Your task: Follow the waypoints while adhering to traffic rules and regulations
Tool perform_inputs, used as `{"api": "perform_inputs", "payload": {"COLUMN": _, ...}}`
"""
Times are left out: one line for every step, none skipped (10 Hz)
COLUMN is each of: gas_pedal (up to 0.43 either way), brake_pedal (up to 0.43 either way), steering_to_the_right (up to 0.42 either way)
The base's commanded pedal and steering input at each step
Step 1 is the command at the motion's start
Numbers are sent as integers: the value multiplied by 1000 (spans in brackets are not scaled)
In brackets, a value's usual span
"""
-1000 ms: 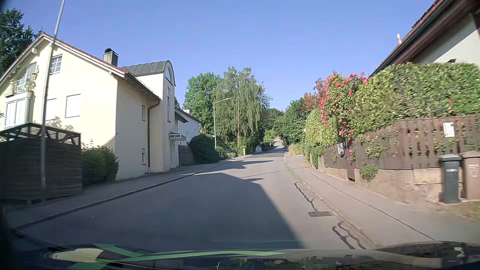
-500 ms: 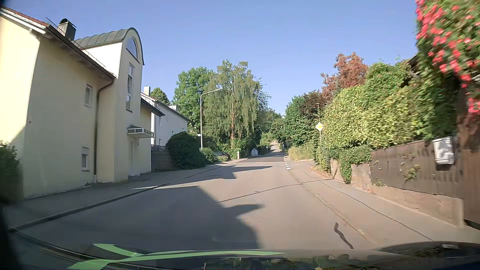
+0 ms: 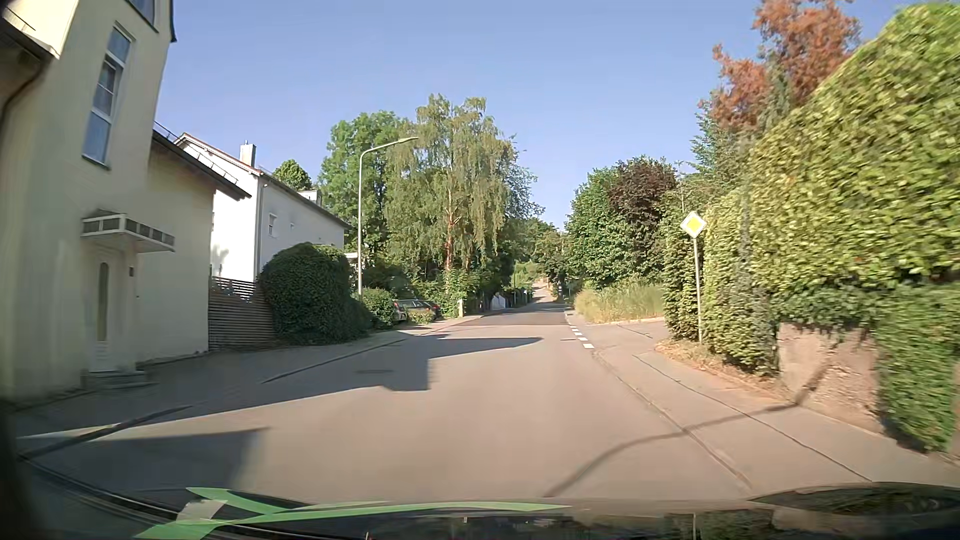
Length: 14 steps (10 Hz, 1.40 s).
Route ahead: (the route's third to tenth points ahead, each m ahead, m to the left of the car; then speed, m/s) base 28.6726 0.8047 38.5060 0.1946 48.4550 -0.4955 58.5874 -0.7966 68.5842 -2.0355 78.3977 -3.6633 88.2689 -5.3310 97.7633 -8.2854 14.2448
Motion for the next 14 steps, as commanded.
{"api": "perform_inputs", "payload": {"gas_pedal": 150, "brake_pedal": 0, "steering_to_the_right": 9}}
{"api": "perform_inputs", "payload": {"gas_pedal": 150, "brake_pedal": 0, "steering_to_the_right": 8}}
{"api": "perform_inputs", "payload": {"gas_pedal": 150, "brake_pedal": 0, "steering_to_the_right": 9}}
{"api": "perform_inputs", "payload": {"gas_pedal": 150, "brake_pedal": 0, "steering_to_the_right": 8}}
{"api": "perform_inputs", "payload": {"gas_pedal": 150, "brake_pedal": 0, "steering_to_the_right": 9}}
{"api": "perform_inputs", "payload": {"gas_pedal": 150, "brake_pedal": 0, "steering_to_the_right": 9}}
{"api": "perform_inputs", "payload": {"gas_pedal": 150, "brake_pedal": 0, "steering_to_the_right": 9}}
{"api": "perform_inputs", "payload": {"gas_pedal": 150, "brake_pedal": 0, "steering_to_the_right": 9}}
{"api": "perform_inputs", "payload": {"gas_pedal": 157, "brake_pedal": 0, "steering_to_the_right": 8}}
{"api": "perform_inputs", "payload": {"gas_pedal": 157, "brake_pedal": 0, "steering_to_the_right": 9}}
{"api": "perform_inputs", "payload": {"gas_pedal": 169, "brake_pedal": 0, "steering_to_the_right": 8}}
{"api": "perform_inputs", "payload": {"gas_pedal": 189, "brake_pedal": 0, "steering_to_the_right": 8}}
{"api": "perform_inputs", "payload": {"gas_pedal": 197, "brake_pedal": 0, "steering_to_the_right": 6}}
{"api": "perform_inputs", "payload": {"gas_pedal": 197, "brake_pedal": 0, "steering_to_the_right": 4}}
